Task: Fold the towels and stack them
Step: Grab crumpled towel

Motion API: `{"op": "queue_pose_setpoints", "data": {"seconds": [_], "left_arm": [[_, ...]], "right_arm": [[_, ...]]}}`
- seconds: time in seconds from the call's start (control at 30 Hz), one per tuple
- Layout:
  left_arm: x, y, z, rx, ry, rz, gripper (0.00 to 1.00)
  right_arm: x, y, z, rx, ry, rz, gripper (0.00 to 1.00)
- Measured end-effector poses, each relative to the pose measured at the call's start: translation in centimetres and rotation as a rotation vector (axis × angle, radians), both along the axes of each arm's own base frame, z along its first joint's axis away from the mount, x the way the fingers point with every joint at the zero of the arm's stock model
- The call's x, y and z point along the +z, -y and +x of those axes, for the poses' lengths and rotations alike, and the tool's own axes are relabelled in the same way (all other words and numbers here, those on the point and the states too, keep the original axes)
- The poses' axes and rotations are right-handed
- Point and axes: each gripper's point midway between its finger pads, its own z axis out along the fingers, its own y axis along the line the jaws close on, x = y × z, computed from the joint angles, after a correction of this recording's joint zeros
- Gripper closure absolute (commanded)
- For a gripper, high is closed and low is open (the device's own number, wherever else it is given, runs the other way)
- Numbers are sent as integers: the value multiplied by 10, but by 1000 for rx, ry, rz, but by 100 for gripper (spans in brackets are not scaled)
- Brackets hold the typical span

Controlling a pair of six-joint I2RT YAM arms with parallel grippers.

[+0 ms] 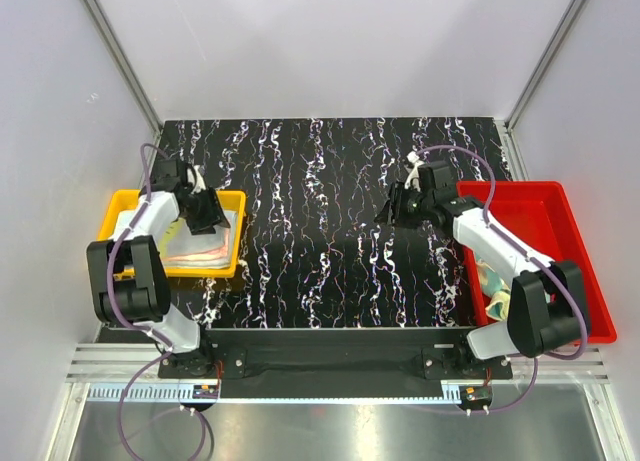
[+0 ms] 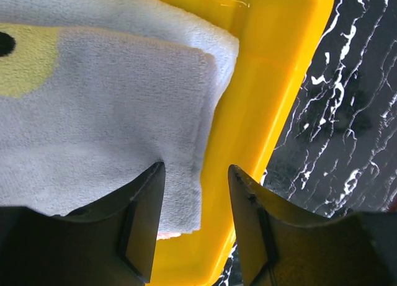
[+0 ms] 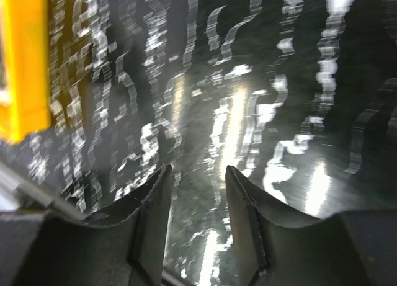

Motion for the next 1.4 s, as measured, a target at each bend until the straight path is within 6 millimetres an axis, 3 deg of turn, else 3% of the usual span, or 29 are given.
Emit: {"op": "queue_pose_setpoints", "data": {"seconds": [0.1,0.2,0.37,0.43,0.53,0.6,0.63,0.67,0.8,1.0,1.03,1.07,1.1,1.13,1.17,1.3,1.4], "left_arm": [[6,6,-2,-10,18,91,48],[33,22,-1,-44,111,176,48],[103,60,-10,-121,357,170,45],[127,71,-14,-146,446,151,41],[146,81,-19,-165,523,132,36],[149,82,-23,-169,542,128,24],[149,81,-23,-168,546,132,8],[148,80,-24,-164,550,139,1],[144,78,-23,-144,546,144,1],[142,80,-22,-130,581,126,1],[142,83,-23,-130,602,104,1],[141,86,-25,-133,614,79,1],[140,89,-27,-139,615,55,1],[139,93,-28,-147,603,29,1],[138,98,-27,-160,590,1,1],[127,108,-18,-176,518,-96,1],[128,111,-18,-172,502,-151,1]], "right_arm": [[1,17,7,-76,13,-62,49],[2,53,18,-209,16,-121,43],[8,177,31,-608,33,-234,37],[6,232,21,-777,9,-287,36],[-7,285,-3,-937,-62,-324,35],[-18,311,-23,-1027,-124,-331,32],[-24,320,-33,-1067,-155,-330,30],[-28,328,-41,-1109,-181,-327,29],[-54,351,-70,-1299,-312,-295,29],[-108,347,-87,-1421,-557,-258,30],[-109,348,-87,-1436,-584,-263,32],[-108,352,-83,-1449,-581,-263,38],[-109,354,-82,-1458,-593,-272,75],[-109,357,-82,-1462,-606,-287,96],[-109,360,-80,-1470,-602,-291,100],[-99,369,-71,-1469,-573,-299,100],[-68,375,-55,-1443,-505,-280,100]]}}
